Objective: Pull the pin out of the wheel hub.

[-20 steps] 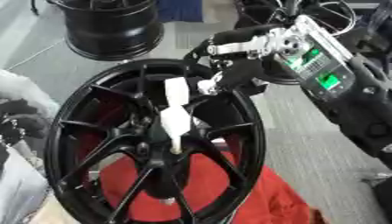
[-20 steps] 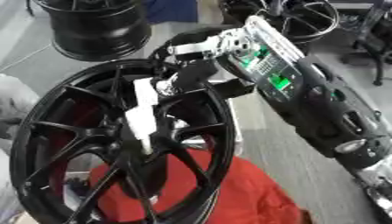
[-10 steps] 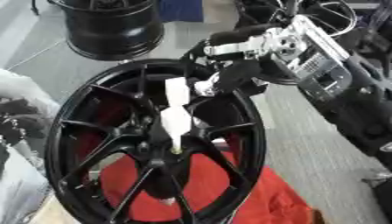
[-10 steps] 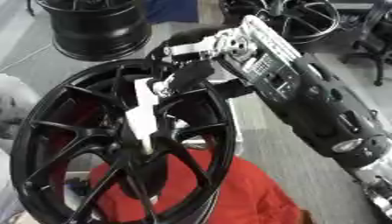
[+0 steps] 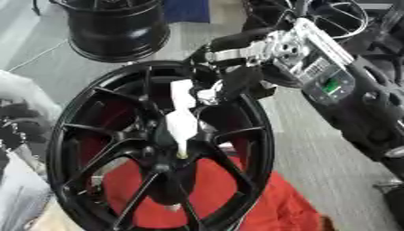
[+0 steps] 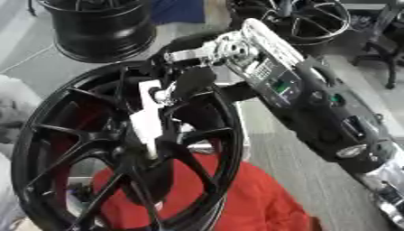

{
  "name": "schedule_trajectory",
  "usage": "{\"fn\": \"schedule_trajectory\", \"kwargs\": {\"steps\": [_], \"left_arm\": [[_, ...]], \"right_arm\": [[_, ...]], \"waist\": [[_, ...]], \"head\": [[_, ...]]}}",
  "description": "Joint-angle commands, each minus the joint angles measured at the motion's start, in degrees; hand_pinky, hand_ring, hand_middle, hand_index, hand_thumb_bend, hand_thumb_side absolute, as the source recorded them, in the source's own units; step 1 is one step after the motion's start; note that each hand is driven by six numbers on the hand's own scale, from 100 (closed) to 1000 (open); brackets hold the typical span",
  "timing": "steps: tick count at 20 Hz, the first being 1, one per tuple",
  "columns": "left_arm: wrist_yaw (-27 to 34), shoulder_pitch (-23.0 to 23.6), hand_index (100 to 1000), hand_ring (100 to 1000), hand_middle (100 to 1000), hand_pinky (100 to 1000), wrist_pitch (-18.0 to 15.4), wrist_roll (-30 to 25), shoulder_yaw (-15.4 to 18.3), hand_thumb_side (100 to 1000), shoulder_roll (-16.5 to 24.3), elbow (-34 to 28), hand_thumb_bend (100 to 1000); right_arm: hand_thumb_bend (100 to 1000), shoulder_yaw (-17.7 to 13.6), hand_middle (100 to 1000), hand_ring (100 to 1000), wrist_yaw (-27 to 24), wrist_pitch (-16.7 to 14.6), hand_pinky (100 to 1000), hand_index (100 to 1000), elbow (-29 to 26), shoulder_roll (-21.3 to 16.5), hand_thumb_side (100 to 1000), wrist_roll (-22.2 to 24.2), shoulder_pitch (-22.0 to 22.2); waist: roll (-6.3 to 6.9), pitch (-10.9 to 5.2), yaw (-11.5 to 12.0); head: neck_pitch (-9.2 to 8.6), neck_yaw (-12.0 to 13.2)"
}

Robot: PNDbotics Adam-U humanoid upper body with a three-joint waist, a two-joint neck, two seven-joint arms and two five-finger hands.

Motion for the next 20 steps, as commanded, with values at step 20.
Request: {"fn": "schedule_trajectory", "kwargs": {"steps": [20], "left_arm": [[0.3,-1.3,781,601,669,577,0.1,-0.4,-0.3,873,0.4,-0.9,100]], "right_arm": [[100,0.3,861,465,3.0,-1.0,458,969,3.8,1.5,759,0.0,-1.2]], "waist": [[0.02,-0.14,0.9]], "head": [[-0.14,-0.6]]}}
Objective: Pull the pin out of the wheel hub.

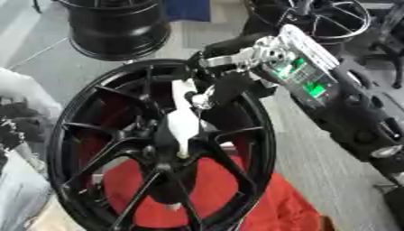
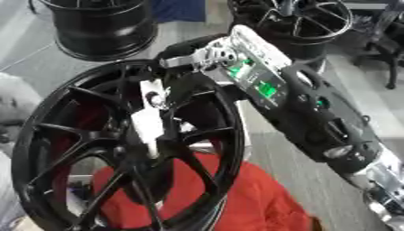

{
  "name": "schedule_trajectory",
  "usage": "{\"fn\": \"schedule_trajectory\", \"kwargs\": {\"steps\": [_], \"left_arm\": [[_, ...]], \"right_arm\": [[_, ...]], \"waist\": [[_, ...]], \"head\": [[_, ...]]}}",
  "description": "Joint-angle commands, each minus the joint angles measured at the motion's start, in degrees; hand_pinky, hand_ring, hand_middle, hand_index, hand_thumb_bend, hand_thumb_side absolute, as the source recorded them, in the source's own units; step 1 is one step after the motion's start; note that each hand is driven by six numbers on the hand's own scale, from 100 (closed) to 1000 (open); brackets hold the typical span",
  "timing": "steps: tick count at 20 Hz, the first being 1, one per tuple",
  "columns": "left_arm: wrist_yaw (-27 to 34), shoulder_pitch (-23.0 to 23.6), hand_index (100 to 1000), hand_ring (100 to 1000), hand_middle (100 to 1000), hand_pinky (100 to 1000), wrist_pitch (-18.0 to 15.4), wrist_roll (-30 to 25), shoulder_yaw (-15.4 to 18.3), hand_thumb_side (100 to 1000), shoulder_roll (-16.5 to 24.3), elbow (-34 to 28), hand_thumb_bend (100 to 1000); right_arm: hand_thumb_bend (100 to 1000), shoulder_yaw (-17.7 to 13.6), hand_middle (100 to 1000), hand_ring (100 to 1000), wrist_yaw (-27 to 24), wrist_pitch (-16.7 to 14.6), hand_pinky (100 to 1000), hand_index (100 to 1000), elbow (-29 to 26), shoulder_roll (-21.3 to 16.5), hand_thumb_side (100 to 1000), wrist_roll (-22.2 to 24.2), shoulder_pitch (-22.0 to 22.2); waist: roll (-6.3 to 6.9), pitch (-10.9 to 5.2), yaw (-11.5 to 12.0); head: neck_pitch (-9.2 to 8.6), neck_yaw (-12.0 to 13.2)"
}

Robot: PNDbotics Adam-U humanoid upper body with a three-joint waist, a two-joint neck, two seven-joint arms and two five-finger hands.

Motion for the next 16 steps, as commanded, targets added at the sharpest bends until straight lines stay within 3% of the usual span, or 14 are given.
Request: {"fn": "schedule_trajectory", "kwargs": {"steps": [1,16], "left_arm": [[0.3,-0.8,781,601,669,577,-0.1,-0.3,-0.2,873,0.4,-0.9,100],[0.3,-0.8,783,601,670,578,-0.1,-0.3,-0.1,873,0.4,-0.9,100]], "right_arm": [[100,-0.1,861,465,0.4,-0.1,457,968,0.5,-0.1,758,-0.1,-0.9],[100,-1.0,880,473,-0.1,0.5,460,981,-1.4,-1.6,689,-1.5,-0.1]], "waist": [[0.25,-0.46,0.1],[0.3,-0.45,-0.1]], "head": [[-0.14,-0.1],[-0.14,0.0]]}}
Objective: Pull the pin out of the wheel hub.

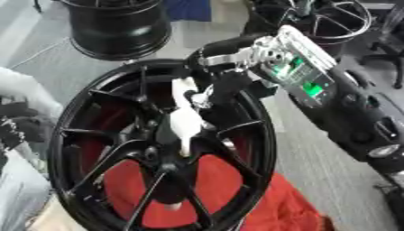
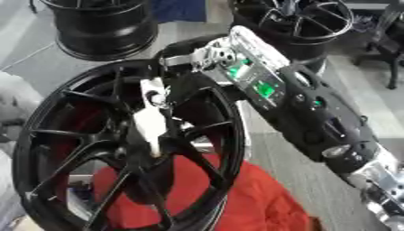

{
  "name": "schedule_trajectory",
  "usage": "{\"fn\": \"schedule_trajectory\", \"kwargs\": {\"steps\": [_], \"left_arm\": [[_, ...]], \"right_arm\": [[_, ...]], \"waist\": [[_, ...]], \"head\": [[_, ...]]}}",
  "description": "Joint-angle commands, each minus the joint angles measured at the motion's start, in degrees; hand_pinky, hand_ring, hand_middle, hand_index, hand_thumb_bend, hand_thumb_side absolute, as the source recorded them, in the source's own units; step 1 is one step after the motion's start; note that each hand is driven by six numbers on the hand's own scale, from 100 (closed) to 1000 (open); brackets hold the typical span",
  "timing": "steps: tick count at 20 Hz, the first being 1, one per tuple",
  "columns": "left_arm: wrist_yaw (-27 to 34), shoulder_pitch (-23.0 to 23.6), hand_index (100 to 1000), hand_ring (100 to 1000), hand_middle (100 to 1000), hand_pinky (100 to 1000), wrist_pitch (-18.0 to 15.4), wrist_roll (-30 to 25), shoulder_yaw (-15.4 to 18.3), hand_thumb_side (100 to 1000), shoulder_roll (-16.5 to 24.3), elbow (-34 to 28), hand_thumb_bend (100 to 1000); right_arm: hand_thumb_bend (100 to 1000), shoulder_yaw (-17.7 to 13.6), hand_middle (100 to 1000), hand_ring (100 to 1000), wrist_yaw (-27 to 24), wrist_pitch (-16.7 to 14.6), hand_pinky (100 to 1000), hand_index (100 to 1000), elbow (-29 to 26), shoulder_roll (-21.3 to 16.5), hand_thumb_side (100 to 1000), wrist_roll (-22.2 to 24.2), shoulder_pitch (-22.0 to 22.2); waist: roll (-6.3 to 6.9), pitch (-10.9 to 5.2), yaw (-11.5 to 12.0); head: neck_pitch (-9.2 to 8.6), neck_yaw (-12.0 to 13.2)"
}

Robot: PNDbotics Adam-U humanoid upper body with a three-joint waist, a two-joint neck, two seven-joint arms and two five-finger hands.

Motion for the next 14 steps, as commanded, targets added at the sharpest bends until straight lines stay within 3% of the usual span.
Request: {"fn": "schedule_trajectory", "kwargs": {"steps": [1,14], "left_arm": [[0.3,-0.7,783,601,670,578,-0.1,-0.2,-0.1,873,0.4,-0.9,100],[0.3,-0.7,783,601,670,577,-0.1,-0.4,-0.2,875,0.4,-0.9,100]], "right_arm": [[100,-0.8,881,473,-0.1,0.5,460,982,-1.5,-1.8,687,-0.3,-0.6],[100,-2.2,895,484,0.2,1.2,464,986,-1.3,-1.6,616,-2.6,-0.9]], "waist": [[0.3,-0.49,-0.1],[0.29,-0.38,0.0]], "head": [[-0.14,0.0],[-0.14,0.0]]}}
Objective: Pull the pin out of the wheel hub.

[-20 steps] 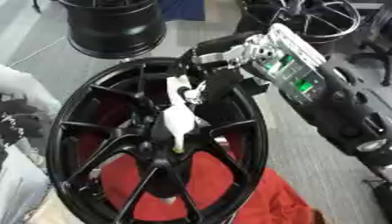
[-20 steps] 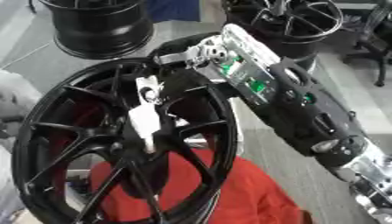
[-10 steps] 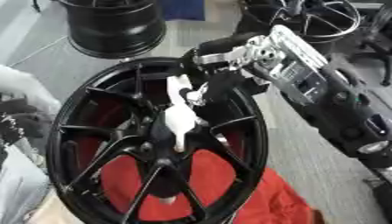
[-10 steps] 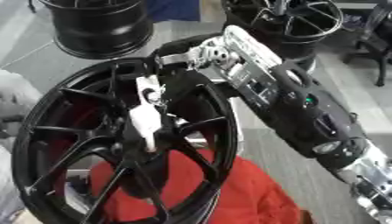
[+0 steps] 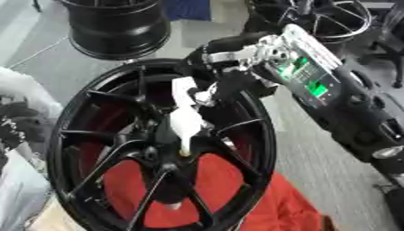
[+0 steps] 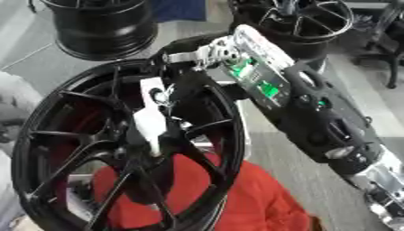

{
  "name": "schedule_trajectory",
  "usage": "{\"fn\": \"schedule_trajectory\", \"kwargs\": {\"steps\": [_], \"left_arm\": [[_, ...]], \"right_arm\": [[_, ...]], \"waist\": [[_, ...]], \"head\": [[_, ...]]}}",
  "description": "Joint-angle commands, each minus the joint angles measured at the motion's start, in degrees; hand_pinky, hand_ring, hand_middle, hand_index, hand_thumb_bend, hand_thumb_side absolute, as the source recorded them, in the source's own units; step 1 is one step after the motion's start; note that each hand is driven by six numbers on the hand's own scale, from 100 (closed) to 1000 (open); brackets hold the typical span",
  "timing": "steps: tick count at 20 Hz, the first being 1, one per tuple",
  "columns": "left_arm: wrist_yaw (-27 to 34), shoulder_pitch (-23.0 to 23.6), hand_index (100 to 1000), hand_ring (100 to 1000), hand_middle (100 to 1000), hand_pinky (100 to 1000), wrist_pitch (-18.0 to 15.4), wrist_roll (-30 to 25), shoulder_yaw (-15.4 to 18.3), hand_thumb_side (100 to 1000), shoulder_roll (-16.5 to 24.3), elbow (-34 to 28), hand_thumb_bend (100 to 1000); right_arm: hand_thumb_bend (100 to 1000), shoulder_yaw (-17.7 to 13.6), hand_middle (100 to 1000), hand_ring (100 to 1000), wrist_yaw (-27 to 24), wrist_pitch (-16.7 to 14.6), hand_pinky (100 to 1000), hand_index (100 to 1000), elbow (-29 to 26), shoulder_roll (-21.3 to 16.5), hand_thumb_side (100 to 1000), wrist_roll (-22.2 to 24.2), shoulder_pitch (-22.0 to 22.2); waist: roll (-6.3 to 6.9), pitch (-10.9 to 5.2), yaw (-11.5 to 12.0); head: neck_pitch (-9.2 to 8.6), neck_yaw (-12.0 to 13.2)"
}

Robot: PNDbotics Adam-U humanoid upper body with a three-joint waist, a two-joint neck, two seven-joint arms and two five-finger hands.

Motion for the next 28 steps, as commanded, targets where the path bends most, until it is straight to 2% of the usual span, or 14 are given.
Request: {"fn": "schedule_trajectory", "kwargs": {"steps": [1,28], "left_arm": [[0.3,-0.7,783,601,670,578,-0.1,-0.2,-0.2,875,0.4,-0.9,100],[0.3,-1.8,784,602,670,579,-0.1,-0.7,-0.5,875,0.2,-1.3,100]], "right_arm": [[100,-1.3,896,485,0.2,0.1,465,986,-0.6,-1.2,613,-0.9,-1.3],[100,-1.2,891,482,1.9,-0.5,466,979,5.2,-0.4,698,-2.3,-0.6]], "waist": [[0.28,-0.5,0.1],[0.05,0.78,1.5]], "head": [[-0.14,0.0],[-0.14,-0.3]]}}
